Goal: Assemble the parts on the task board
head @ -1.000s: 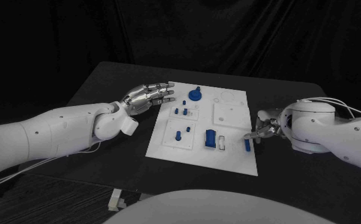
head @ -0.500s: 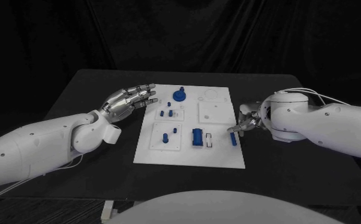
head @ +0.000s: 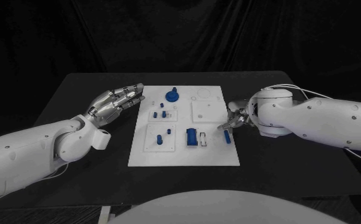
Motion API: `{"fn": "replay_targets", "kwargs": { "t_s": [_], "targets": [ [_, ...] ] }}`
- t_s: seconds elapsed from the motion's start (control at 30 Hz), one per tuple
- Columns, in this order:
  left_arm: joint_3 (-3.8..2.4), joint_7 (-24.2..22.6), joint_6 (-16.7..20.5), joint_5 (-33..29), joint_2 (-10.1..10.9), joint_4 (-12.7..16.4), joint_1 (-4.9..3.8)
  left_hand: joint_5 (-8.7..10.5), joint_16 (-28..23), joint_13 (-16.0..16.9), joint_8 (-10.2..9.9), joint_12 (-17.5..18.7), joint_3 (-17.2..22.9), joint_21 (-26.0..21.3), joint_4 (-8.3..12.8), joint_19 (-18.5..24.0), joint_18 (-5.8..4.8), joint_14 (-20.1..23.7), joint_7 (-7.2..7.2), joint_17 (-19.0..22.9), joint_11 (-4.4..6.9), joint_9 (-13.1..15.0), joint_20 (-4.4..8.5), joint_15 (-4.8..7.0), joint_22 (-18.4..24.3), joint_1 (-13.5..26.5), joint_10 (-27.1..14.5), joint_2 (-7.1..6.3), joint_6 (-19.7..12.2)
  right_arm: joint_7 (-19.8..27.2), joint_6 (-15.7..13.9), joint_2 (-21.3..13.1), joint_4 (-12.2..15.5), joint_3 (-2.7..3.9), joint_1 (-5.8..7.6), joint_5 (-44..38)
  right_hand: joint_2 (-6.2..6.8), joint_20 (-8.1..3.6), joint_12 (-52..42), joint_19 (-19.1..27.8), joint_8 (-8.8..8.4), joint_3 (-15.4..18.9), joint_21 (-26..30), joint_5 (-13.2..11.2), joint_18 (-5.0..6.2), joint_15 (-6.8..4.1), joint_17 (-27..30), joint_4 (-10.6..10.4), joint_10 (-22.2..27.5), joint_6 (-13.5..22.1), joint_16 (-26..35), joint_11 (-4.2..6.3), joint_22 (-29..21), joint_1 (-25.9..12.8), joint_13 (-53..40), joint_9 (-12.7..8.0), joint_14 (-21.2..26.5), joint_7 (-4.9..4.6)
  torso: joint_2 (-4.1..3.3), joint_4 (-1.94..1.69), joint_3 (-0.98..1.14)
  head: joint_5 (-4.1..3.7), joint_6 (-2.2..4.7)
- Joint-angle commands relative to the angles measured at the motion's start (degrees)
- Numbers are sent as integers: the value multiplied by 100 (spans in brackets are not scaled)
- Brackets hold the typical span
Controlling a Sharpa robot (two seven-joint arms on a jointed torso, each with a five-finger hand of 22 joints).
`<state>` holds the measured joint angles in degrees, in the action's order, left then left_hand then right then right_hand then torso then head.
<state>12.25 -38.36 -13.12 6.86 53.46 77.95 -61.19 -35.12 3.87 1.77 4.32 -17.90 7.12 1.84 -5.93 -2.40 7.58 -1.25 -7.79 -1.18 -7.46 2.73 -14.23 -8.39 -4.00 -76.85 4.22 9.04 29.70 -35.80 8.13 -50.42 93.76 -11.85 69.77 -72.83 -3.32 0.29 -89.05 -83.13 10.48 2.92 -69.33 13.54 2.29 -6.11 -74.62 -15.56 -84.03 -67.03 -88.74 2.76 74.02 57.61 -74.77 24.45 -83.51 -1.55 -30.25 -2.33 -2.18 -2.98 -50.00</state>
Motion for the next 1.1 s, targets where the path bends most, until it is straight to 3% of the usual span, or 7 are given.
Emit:
{"fn": "replay_targets", "kwargs": {
  "t_s": [0.03,0.33,0.53,1.1],
  "targets": [
    [-8,-752,261,117,-5,41,-29,-55,-59,56,63,40,-102,-96,-79,27,258,-6,13,35,29,55,-5,93,58,-16,61,-65,38,-88,-162,33,-31,2,-12,132,48,-10,-95,-51,-84,-94,108,297,216,-8,-1126,67,-597,73,33,9,1004,177,-1523,111,-571,6,10,-3,5,-40,0],
    [-7,-621,117,122,-48,21,-42,-101,41,65,67,-6,-40,-56,-38,-40,281,-64,-43,9,-37,54,-153,0,-22,-168,79,-19,52,-108,-78,123,-135,2,-21,116,229,2,-95,2,-204,-257,377,898,264,10,-1063,312,-597,238,54,-16,927,462,-1523,166,-560,-37,46,27,47,-66,0],
    [-6,-549,15,122,-103,-10,-43,-105,119,73,70,-59,-18,-31,-43,-90,283,-120,-56,-8,-64,55,-212,-64,-64,-200,111,0,63,-117,77,144,-159,2,-29,-65,259,9,-95,7,-230,-302,415,924,269,19,-1047,381,-597,265,60,-25,916,526,-1523,169,-557,-47,27,23,30,-85,0],
    [-6,-515,-42,123,-116,-29,-39,-108,215,77,75,-94,7,-7,-36,-138,279,-193,-59,-28,-69,57,-232,-126,-102,-230,135,0,85,-124,142,98,-193,1,-84,-476,260,11,-95,6,-186,-374,445,927,274,13,-1028,460,-597,175,67,-13,908,584,-1523,217,-553,-26,32,14,23,-94,0]
  ]
}}
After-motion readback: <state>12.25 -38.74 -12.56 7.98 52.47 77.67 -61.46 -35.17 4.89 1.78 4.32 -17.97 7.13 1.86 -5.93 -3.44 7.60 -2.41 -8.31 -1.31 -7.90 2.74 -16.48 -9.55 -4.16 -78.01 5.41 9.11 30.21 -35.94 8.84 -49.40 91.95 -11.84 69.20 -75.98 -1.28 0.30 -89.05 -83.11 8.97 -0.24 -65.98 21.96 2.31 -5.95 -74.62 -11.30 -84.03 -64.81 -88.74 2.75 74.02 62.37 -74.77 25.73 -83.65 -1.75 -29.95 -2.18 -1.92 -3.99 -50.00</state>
